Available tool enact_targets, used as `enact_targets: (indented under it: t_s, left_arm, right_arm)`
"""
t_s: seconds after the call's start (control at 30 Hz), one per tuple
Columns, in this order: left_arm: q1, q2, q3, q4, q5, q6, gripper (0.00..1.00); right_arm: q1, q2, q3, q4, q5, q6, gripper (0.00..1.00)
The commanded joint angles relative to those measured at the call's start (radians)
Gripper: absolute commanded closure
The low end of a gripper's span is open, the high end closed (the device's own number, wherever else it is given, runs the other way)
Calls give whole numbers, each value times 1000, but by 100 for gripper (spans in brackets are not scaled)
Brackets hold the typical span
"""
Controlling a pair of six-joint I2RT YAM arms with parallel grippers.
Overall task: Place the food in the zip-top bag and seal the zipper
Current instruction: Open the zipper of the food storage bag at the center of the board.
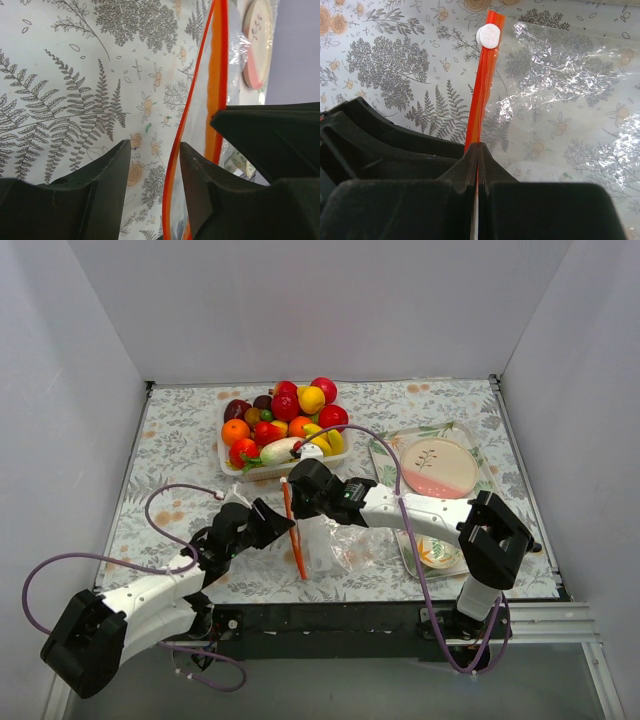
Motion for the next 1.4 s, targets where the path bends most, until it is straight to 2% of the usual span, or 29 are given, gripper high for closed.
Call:
enact_targets:
  t_s: [0.0,0.07,0.1,0.17,0.2,0.23,0.37,0.47,0.53,0.57,0.67,1.03,1.2,1.33,1.37]
  left_arm:
    - [-32,51,25,28,-73,-13,61]
    - [-34,52,23,16,-127,-18,70]
    - [-34,38,42,-10,-153,-25,84]
    - [-34,-26,75,-149,-265,-22,99]
    - [-34,-51,97,-203,-301,-21,100]
    - [-34,-69,140,-264,-341,17,100]
    - [-43,-91,256,-378,-349,94,100]
    - [-58,-87,278,-395,-323,108,100]
    - [-69,-91,275,-395,-317,102,100]
    - [-80,-94,272,-398,-317,96,100]
    - [-103,-103,273,-409,-320,82,100]
    - [-141,-117,284,-431,-346,41,100]
    - [-159,-116,284,-429,-356,34,100]
    - [-167,-126,286,-434,-375,25,100]
    - [-167,-128,284,-440,-386,16,100]
  right_arm:
    - [-4,-56,47,-15,2,-17,99]
    - [-4,-65,61,-25,4,-29,99]
    - [-4,-79,64,-47,12,-34,99]
    - [-4,-90,75,-85,28,-54,99]
    - [-3,-100,76,-105,51,-61,99]
    - [-4,-105,75,-136,59,-68,99]
    - [2,-102,84,-164,26,-89,82]
    - [28,-76,110,-182,35,-94,68]
    - [39,-56,154,-203,56,-94,64]
    - [45,-44,167,-219,61,-95,59]
    - [47,-38,182,-214,81,-80,54]
    - [74,27,208,-275,137,-23,53]
    - [79,25,211,-245,160,-14,52]
    - [85,68,251,-311,190,-3,54]
    - [85,68,239,-303,193,1,58]
